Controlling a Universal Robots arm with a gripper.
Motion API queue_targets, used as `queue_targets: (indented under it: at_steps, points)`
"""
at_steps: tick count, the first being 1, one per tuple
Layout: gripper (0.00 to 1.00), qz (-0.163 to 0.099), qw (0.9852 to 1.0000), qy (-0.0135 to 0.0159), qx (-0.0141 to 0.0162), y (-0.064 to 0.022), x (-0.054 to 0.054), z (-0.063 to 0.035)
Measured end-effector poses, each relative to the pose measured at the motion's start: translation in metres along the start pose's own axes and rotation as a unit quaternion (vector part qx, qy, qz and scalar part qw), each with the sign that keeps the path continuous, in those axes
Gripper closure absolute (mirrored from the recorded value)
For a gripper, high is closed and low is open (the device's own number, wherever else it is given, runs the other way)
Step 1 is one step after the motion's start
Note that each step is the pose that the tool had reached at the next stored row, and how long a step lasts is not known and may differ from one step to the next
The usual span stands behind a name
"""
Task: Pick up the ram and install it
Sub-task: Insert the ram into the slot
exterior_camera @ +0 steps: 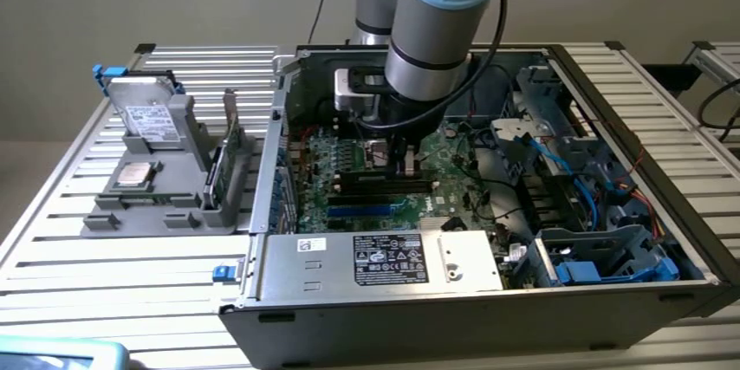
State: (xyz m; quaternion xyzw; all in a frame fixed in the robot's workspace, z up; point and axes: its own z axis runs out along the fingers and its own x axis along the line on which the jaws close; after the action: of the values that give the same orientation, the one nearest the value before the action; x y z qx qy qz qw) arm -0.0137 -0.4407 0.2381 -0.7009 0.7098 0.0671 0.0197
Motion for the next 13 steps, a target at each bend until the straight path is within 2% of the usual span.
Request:
queue_targets:
  at_steps: [1,2,13]
  points:
    - [0.86,0.000,1.0000,0.0000,0.0016,0.0000,-0.0001,0.0005]
    - [0.86,0.000,1.0000,-0.0001,0.0019,0.0003,-0.0002,0.0010]
    - [0.86,0.000,1.0000,0.0000,0.0022,0.0030,-0.0022,0.0080]
